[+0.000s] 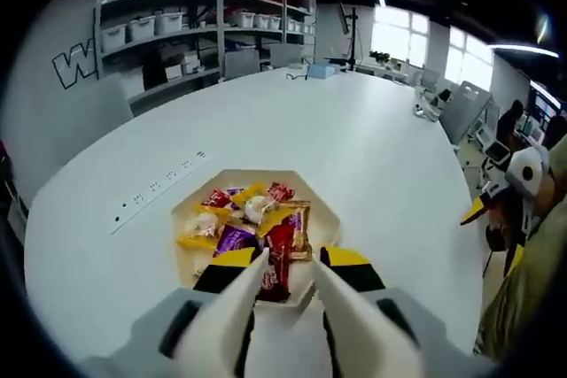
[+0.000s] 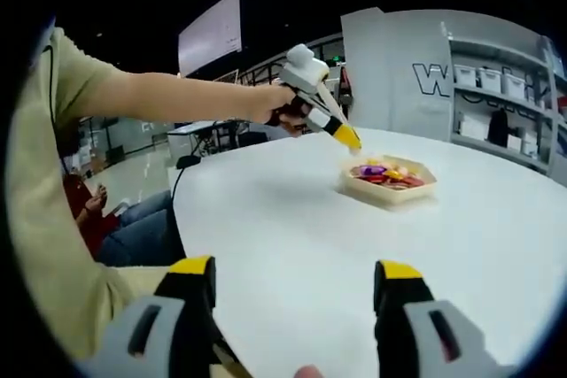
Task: Place the target food into the container with the food tongs after gripping and lifting it, then release it inside without dropping or visibly crushing the food.
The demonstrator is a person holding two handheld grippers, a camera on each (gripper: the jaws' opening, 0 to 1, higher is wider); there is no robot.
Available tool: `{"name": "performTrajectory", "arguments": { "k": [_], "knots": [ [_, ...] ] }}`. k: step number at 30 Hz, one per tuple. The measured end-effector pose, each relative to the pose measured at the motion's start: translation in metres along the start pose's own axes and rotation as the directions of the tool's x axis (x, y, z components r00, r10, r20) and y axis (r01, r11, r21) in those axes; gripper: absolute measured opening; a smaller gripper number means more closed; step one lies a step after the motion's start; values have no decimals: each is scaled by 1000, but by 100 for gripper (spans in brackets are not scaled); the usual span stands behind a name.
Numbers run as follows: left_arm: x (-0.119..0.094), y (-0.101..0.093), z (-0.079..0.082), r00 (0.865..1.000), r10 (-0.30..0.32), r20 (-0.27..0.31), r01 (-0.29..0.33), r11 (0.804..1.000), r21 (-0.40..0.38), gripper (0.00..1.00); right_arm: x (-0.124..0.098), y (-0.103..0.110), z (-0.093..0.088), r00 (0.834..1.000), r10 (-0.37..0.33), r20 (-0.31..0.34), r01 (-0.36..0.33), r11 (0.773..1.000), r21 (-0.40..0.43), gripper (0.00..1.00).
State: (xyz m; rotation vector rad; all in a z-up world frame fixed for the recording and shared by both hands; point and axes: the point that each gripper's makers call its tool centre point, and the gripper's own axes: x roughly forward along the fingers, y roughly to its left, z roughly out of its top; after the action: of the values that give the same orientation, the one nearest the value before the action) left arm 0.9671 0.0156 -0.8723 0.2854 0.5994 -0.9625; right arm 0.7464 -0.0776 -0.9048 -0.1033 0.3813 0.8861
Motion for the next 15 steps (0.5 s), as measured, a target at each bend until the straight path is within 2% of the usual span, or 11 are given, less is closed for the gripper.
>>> {"name": "performTrajectory", "arguments": {
  "k": [4, 15],
  "knots": [
    [-2, -9, -6, 1000, -16, -8, 16, 1000, 16, 26, 0, 0, 1, 1000, 2, 0, -2, 1000, -4, 71],
    [-9, -40, -10, 994, -94, 61, 96, 995, -28, 26, 3, 2, 1, 1000, 13, 3, -13, 1000, 8, 71]
  ]
}}
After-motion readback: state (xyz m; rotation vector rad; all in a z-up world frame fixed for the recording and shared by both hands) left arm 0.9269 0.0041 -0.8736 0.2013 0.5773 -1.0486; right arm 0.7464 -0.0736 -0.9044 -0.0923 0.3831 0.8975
